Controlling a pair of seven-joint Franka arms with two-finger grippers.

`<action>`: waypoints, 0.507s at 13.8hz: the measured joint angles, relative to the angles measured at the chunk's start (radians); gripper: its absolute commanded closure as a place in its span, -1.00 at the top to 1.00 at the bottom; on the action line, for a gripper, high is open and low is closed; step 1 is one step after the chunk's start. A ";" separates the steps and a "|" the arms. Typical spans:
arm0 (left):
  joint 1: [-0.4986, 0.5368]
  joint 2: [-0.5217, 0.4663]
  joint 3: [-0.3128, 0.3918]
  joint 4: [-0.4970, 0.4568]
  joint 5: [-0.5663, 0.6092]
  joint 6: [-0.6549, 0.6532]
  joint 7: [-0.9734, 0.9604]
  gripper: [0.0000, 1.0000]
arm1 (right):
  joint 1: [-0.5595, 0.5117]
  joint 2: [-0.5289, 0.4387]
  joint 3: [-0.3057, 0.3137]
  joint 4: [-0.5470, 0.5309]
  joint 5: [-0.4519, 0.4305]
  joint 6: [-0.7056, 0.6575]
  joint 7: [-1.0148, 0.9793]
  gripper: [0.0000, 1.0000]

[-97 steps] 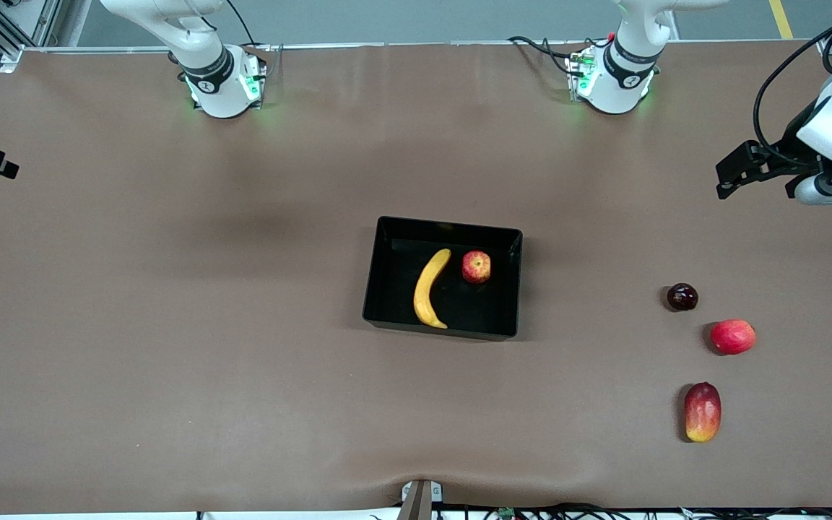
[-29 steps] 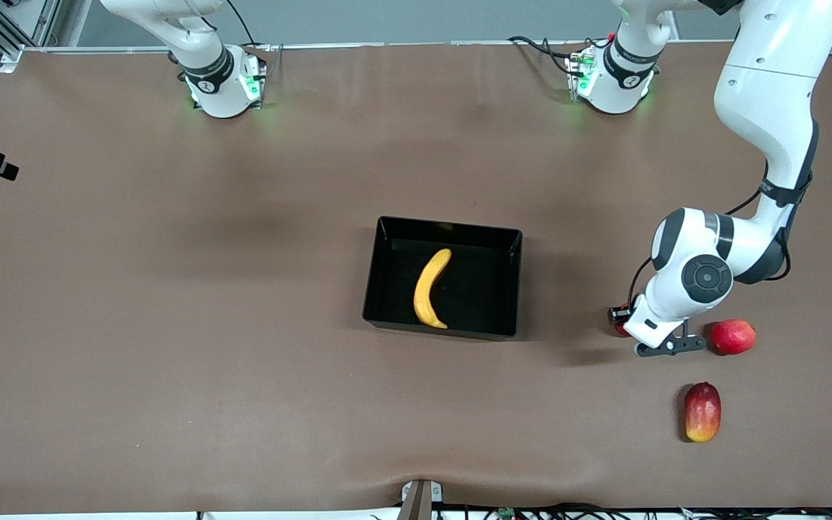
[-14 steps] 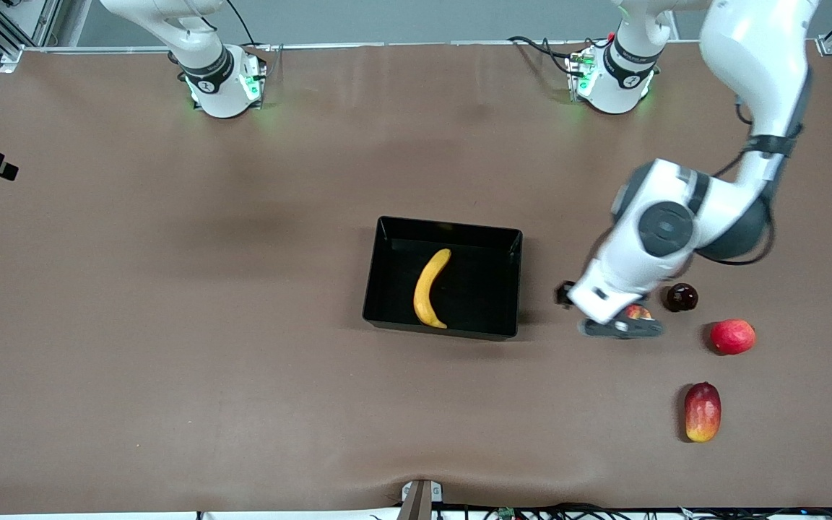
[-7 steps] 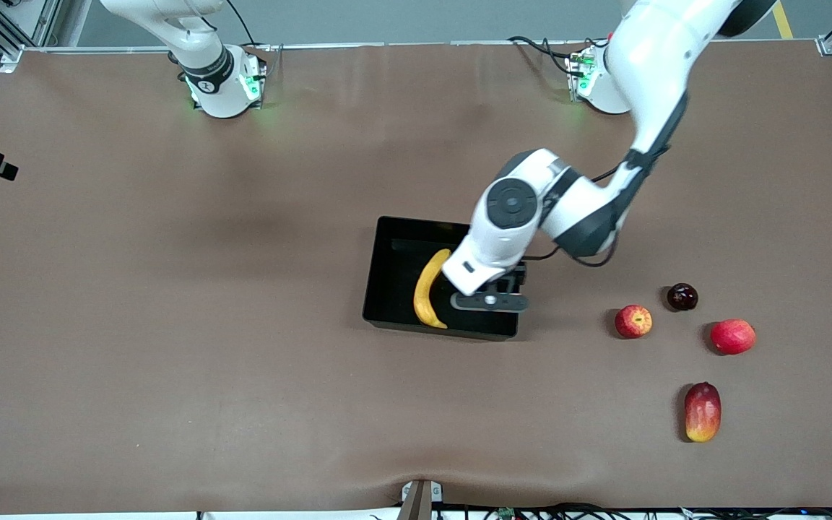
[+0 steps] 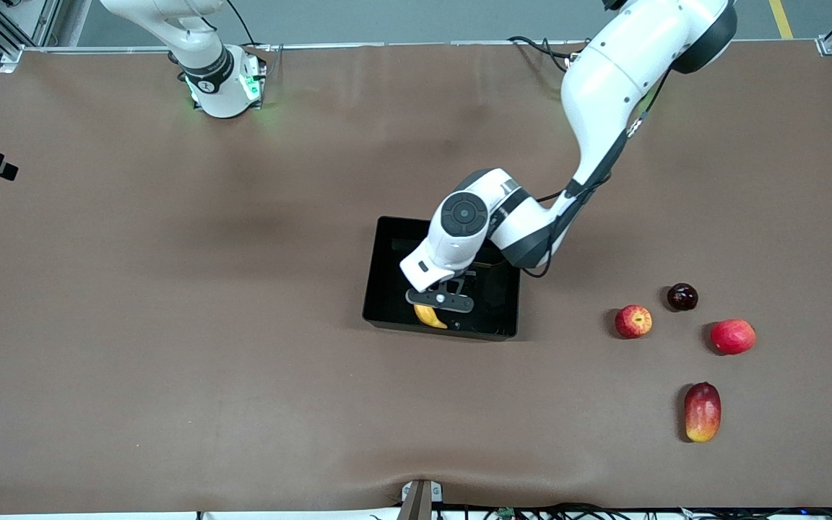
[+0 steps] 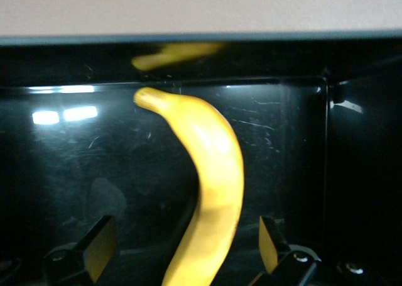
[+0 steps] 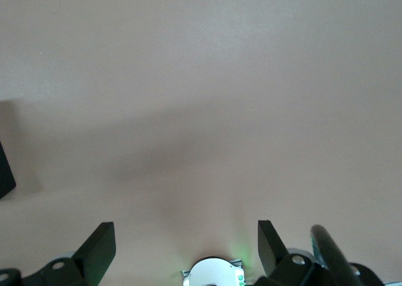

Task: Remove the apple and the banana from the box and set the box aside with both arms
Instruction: 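Grasp the yellow banana with the left gripper and lift it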

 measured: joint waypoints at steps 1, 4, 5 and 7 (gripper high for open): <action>-0.017 0.011 0.013 0.001 0.001 0.016 0.000 1.00 | 0.000 0.000 0.000 0.000 0.000 0.000 0.000 1.00; -0.059 0.044 0.050 0.002 0.001 0.054 0.000 0.17 | 0.000 0.000 0.000 0.000 0.000 0.000 0.000 1.00; -0.062 0.055 0.053 0.003 0.002 0.067 0.000 -0.42 | 0.000 0.000 0.000 0.000 0.000 0.000 0.000 1.00; -0.064 0.067 0.054 0.003 0.003 0.085 0.000 -1.00 | 0.000 0.000 0.000 0.000 0.000 0.000 0.000 1.00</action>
